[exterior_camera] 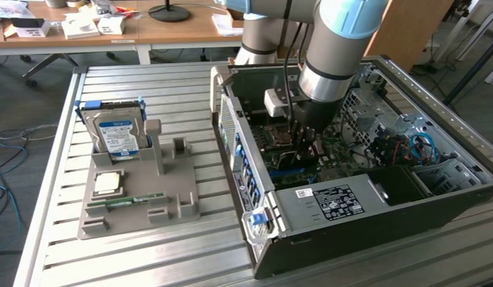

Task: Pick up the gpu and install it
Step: 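Insert the gpu into the slot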

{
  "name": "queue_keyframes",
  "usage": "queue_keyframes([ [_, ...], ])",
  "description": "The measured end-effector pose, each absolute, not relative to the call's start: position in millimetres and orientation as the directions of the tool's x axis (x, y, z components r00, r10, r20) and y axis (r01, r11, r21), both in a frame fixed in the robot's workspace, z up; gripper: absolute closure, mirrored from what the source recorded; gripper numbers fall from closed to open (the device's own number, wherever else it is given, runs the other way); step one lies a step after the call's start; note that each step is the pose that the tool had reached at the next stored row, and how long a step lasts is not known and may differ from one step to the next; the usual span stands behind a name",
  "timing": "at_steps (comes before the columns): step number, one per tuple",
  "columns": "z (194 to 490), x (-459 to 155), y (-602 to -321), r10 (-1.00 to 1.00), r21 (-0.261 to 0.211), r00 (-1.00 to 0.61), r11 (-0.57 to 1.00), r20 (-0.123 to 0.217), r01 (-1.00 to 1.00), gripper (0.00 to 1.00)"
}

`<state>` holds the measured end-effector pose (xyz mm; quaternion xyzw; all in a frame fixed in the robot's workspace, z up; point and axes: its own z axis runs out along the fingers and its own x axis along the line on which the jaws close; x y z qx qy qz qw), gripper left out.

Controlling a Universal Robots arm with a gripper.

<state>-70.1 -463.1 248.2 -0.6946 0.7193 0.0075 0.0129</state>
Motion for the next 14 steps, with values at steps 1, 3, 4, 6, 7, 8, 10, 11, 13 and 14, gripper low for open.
queue_keyframes([
  [1,248.0,-70.1,-463.1,-0.999,-0.007,-0.035,0.035,-0.029,-0.999,0.74],
  [3,247.8,-70.1,-463.0,-0.999,-0.007,-0.035,0.035,-0.030,-0.999,0.74],
  [4,247.8,-70.1,-463.0,-0.999,-0.007,-0.035,0.035,-0.029,-0.999,0.74],
  [6,247.8,-70.1,-463.0,-0.999,-0.007,-0.035,0.035,-0.030,-0.999,0.74],
  [7,247.8,-70.1,-463.0,-0.999,-0.007,-0.035,0.035,-0.030,-0.999,0.74],
  [8,247.8,-70.1,-463.0,-0.999,-0.007,-0.035,0.035,-0.030,-0.999,0.74],
  [10,247.8,-70.1,-463.0,-0.999,-0.007,-0.035,0.035,-0.030,-0.999,0.74],
  [11,247.7,-70.1,-463.0,-0.999,-0.007,-0.035,0.035,-0.030,-0.999,0.74],
  [13,247.6,-70.1,-463.0,-0.999,-0.007,-0.035,0.035,-0.029,-0.999,0.74],
  [14,247.4,-70.1,-463.0,-0.999,-0.007,-0.035,0.035,-0.029,-0.999,0.74],
])
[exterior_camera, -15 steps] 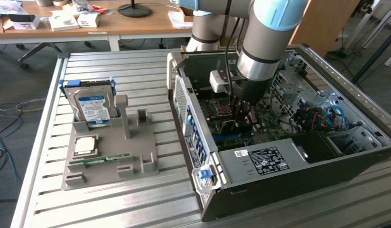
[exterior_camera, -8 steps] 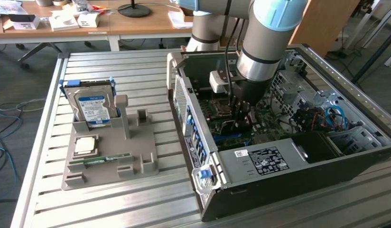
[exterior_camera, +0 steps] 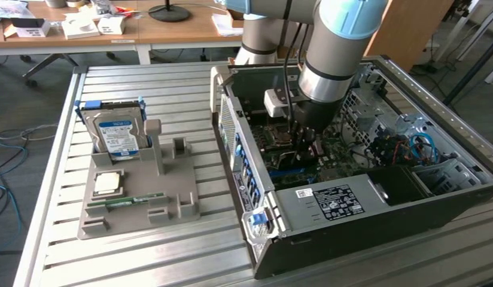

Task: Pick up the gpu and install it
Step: 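Insert the gpu into the slot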

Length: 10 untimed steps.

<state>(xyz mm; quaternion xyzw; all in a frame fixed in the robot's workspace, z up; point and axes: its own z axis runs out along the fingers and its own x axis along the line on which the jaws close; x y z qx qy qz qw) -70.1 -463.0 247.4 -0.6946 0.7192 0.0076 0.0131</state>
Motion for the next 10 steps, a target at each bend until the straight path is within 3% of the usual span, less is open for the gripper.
queue_keyframes([
  [10,248.8,-70.1,-462.9,-0.999,-0.008,-0.035,0.035,-0.030,-0.999,0.74],
])
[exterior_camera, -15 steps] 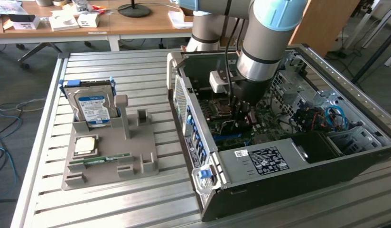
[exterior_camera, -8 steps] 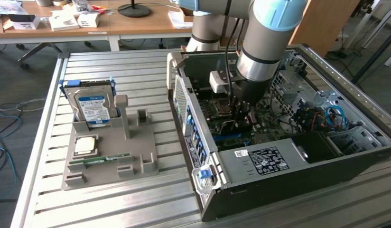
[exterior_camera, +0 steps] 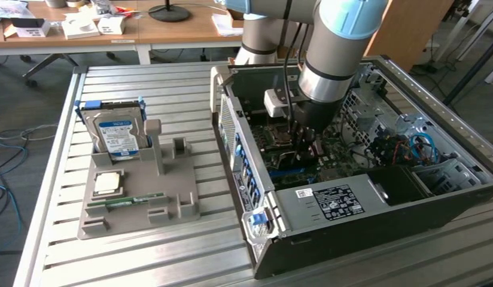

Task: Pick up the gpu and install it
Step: 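Insert the gpu into the slot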

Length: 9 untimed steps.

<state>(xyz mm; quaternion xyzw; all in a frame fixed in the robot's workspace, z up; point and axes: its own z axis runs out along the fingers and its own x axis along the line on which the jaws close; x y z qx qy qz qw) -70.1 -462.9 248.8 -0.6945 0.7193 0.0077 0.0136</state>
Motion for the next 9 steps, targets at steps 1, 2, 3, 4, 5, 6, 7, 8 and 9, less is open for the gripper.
queue_keyframes([
  [1,249.0,-70.2,-462.9,-0.999,-0.008,-0.035,0.035,-0.030,-0.999,0.74],
  [2,249.0,-70.2,-463.0,-0.999,-0.008,-0.035,0.035,-0.030,-0.999,0.74],
  [3,249.0,-70.3,-463.0,-0.999,-0.008,-0.035,0.035,-0.030,-0.999,0.74],
  [4,249.0,-70.5,-462.9,-0.999,-0.008,-0.035,0.035,-0.030,-0.999,0.74],
  [5,249.0,-70.7,-462.9,-0.999,-0.008,-0.035,0.035,-0.030,-0.999,0.74],
  [6,248.9,-70.9,-462.9,-0.999,-0.008,-0.035,0.035,-0.030,-0.999,0.74],
  [7,248.8,-71.0,-462.9,-0.999,-0.008,-0.035,0.035,-0.030,-0.999,0.74],
  [8,248.7,-71.2,-462.9,-0.999,-0.008,-0.035,0.035,-0.030,-0.999,0.74],
  [9,248.6,-71.3,-462.8,-0.999,-0.008,-0.035,0.035,-0.030,-0.999,0.74],
])
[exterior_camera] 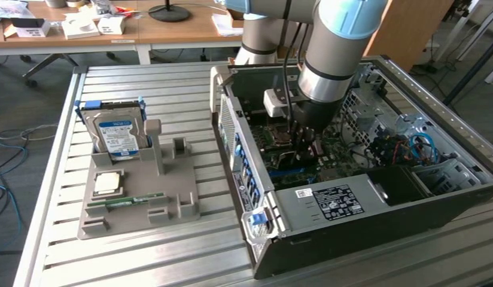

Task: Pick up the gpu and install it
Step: 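Insert the gpu into the slot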

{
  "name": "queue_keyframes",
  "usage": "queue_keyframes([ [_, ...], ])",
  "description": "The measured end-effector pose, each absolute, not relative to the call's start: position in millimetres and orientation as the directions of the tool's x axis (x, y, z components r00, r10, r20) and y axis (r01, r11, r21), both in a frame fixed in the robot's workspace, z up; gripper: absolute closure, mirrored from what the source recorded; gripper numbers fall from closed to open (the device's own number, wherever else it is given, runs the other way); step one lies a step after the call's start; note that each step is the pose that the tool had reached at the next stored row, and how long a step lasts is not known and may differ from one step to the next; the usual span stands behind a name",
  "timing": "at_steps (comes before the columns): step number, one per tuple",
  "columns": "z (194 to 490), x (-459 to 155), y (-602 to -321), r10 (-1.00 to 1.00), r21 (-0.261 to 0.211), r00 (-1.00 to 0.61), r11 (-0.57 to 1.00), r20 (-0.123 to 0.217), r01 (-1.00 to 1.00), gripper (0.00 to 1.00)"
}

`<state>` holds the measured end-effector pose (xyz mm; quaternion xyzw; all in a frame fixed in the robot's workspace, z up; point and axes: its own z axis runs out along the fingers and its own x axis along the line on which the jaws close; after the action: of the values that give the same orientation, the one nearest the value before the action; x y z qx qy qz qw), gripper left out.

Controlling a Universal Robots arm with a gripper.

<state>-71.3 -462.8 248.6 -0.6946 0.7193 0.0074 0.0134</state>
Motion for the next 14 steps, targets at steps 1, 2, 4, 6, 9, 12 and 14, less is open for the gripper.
queue_keyframes([
  [1,248.5,-71.3,-462.8,-0.999,-0.008,-0.035,0.035,-0.030,-0.999,0.74],
  [2,248.5,-71.4,-462.8,-0.999,-0.008,-0.035,0.035,-0.030,-0.999,0.74],
  [4,248.2,-71.5,-462.7,-0.999,-0.008,-0.035,0.035,-0.031,-0.999,0.74],
  [6,248.2,-71.5,-462.7,-0.999,-0.008,-0.035,0.035,-0.031,-0.999,0.74],
  [9,248.3,-71.6,-462.7,-0.999,-0.008,-0.035,0.035,-0.031,-0.999,0.74],
  [12,247.7,-71.8,-462.8,-0.999,-0.008,-0.035,0.035,-0.031,-0.999,0.74],
  [14,247.5,-71.9,-462.7,-0.999,-0.008,-0.035,0.035,-0.031,-0.999,0.74],
])
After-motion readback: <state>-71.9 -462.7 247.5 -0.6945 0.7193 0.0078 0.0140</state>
